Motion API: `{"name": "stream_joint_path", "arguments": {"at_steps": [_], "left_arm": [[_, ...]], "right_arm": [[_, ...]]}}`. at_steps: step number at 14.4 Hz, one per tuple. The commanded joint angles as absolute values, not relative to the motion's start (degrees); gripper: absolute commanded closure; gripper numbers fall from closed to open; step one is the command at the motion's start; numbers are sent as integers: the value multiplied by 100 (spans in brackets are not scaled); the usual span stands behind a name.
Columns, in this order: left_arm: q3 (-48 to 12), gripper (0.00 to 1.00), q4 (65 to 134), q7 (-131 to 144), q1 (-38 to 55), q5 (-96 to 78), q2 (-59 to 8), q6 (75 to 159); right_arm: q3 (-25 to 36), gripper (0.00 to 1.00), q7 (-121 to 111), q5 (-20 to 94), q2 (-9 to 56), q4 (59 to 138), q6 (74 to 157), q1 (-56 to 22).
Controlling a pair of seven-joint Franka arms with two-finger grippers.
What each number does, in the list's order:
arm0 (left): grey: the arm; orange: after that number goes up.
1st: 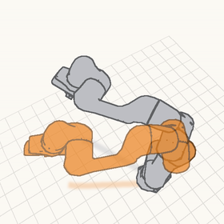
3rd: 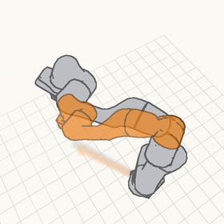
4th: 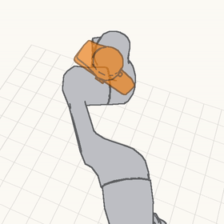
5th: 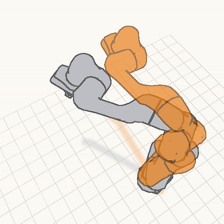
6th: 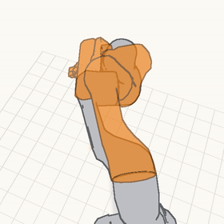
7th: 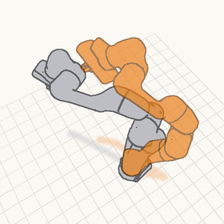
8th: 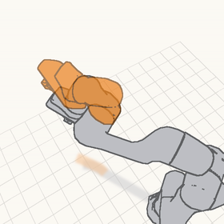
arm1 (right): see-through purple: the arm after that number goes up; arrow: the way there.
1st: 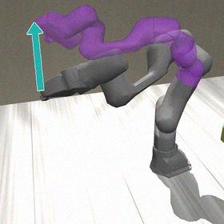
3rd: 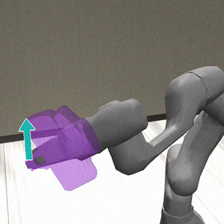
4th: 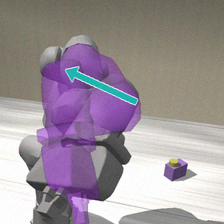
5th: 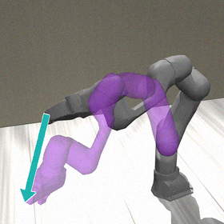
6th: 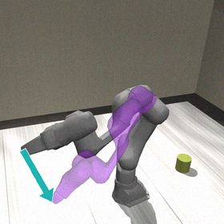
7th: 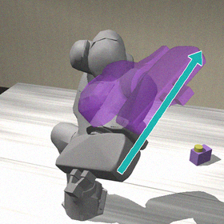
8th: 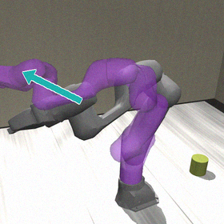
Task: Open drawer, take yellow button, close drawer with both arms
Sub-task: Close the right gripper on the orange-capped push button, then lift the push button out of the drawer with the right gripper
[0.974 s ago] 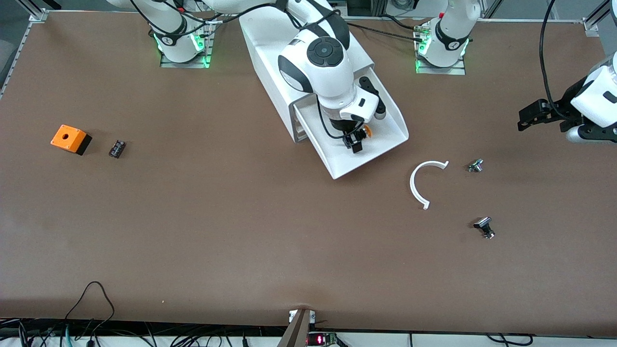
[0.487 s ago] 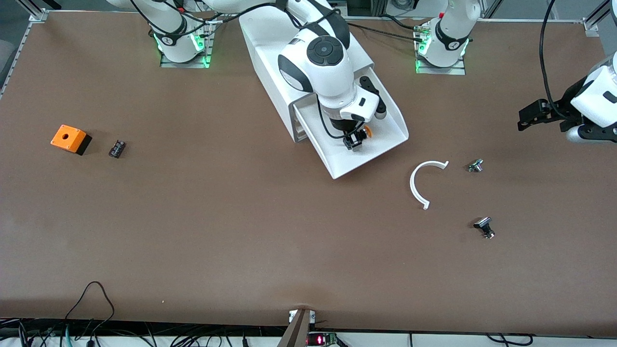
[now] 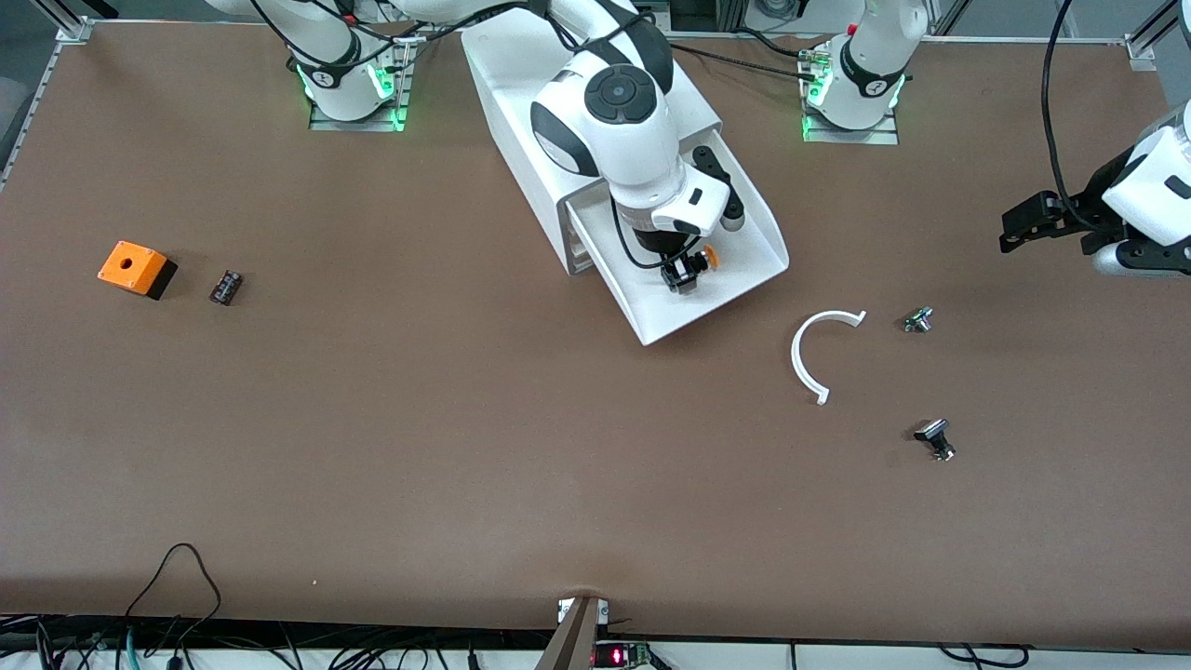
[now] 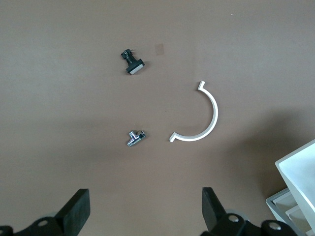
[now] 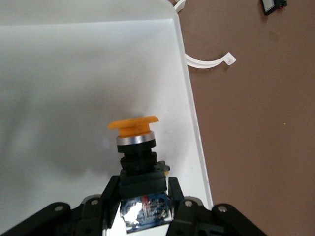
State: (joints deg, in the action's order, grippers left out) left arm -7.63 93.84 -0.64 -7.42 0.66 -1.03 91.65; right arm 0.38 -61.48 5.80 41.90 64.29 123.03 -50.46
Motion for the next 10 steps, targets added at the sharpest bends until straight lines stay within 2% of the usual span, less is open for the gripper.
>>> {"name": "stream_joint_path", "arguments": {"at_steps": [1,4,7,10], "left_arm": [[-765,0,9193,-44,-765,-35,-167,9018],[-765,0,9185,-53,-765,-35,-167,9018],[-773,0,9185,-44,-765,-35,-167,9018],[-773,0,9193,-53,-765,-35,-167,9018]], "right_arm": [[79,57,-6188,852,3895,6416,12033,-5001],[79,57,-6161,1177,3535,6547,11831,-4764],[88,57,-5915,1283,3148,6995,11813,-4308],[88,57,-5889,1493,2998,7320,11821,-3763]]}}
